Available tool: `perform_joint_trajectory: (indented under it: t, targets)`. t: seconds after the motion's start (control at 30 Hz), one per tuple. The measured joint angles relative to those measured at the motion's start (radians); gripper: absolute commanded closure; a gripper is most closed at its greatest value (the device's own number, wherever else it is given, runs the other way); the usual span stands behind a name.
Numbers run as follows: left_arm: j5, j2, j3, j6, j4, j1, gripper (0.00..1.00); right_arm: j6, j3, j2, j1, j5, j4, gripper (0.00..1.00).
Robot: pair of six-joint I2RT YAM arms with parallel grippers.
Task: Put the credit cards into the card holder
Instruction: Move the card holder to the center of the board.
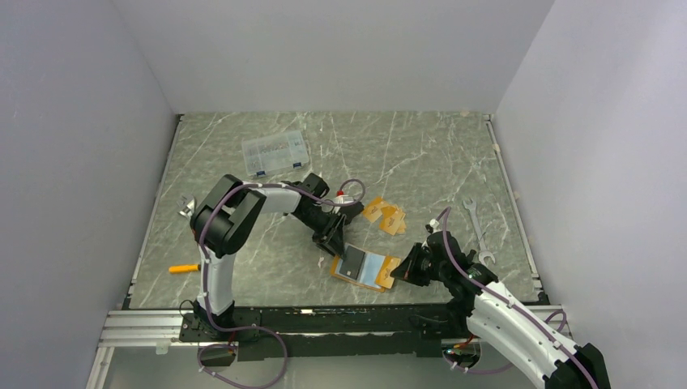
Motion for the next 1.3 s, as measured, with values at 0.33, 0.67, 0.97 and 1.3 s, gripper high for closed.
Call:
perform_joint_trajectory:
  t: [0.33,0.67,0.97,1.3]
  targets:
    - [0.008,0.008,0.0,-0.002,0.014,0.005,0.91,0.001,-0.003,0.003,0.0,-0.009,0.021,1.0]
    - [-0.039,-0.039,-0.021,0.056,-0.066,0.107,1.0,-0.015,0.008,0.078,0.0,-0.043,0.134,1.0]
    - [-0.104,-0.084,-0.023,0.164,-0.167,0.138,1.0,-0.065,0.068,0.221,0.0,-0.071,0.211,1.0]
    - [-0.142,-0.08,0.016,0.206,-0.243,0.138,1.0,-0.069,0.084,0.126,-0.005,-0.109,0.258,1.0]
